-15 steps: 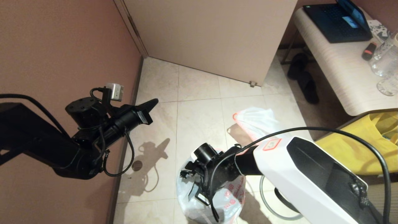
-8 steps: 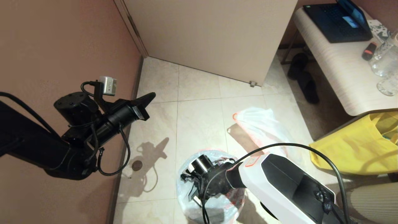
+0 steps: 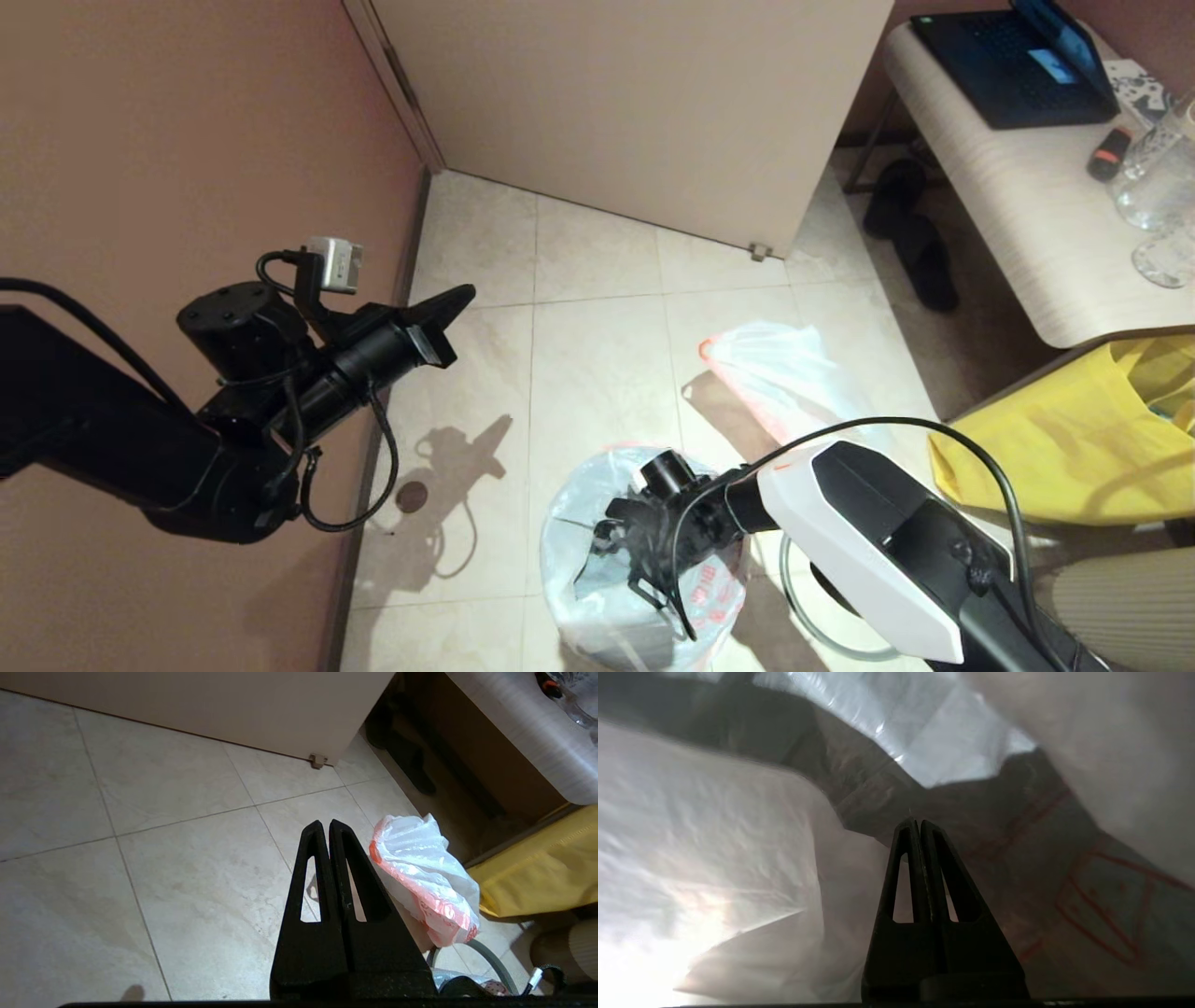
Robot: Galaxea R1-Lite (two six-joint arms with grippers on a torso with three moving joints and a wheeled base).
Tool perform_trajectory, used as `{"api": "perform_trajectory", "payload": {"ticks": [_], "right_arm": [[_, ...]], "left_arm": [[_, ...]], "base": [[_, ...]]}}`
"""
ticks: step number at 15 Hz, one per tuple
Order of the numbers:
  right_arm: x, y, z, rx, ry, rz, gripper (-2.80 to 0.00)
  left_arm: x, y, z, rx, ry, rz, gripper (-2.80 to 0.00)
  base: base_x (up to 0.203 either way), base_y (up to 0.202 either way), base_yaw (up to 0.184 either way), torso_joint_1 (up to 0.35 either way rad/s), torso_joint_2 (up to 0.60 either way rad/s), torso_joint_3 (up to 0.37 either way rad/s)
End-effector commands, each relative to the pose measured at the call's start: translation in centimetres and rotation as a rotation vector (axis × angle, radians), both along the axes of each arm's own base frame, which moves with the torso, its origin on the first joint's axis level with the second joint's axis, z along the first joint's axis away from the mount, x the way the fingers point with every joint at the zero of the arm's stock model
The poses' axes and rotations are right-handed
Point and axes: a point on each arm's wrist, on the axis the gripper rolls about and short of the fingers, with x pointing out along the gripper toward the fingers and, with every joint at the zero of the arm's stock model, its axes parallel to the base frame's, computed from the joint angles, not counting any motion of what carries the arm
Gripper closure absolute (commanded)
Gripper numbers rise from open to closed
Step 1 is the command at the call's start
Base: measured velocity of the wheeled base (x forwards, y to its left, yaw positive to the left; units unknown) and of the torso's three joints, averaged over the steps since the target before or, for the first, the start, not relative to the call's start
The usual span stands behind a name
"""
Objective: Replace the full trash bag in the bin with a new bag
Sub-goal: Put the new garbage bag on the trash can
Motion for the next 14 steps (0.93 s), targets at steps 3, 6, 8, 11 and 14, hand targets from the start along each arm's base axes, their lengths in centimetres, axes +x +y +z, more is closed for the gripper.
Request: {"api": "perform_trajectory", "payload": {"ticks": [3, 6, 8, 11, 14], "right_arm": [[-0.2, -1.1, -3.9, -0.039, 0.047, 0.069, 0.00], [-0.6, -0.9, -5.1, -0.058, 0.048, 0.106, 0.00], [-0.6, -0.9, -5.3, -0.063, 0.051, 0.107, 0.00], [-0.5, -0.9, -4.8, -0.059, 0.040, 0.106, 0.00], [-0.2, -0.5, 0.0, -0.017, 0.002, 0.107, 0.00]], "left_arm": [[0.7, -0.2, -1.2, 0.003, 0.028, -0.005, 0.00], [0.8, -0.2, -1.4, 0.004, 0.034, -0.005, 0.00], [0.8, -0.2, -1.4, 0.004, 0.032, -0.005, 0.00], [0.9, -0.2, -1.5, 0.003, 0.034, -0.005, 0.00], [0.9, -0.3, -1.5, 0.003, 0.036, -0.007, 0.00]], "base": [[0.000, 0.000, 0.000, 0.000, 0.00, 0.000], [0.000, 0.000, 0.000, 0.000, 0.00, 0.000], [0.000, 0.000, 0.000, 0.000, 0.00, 0.000], [0.000, 0.000, 0.000, 0.000, 0.00, 0.000], [0.000, 0.000, 0.000, 0.000, 0.00, 0.000]]}}
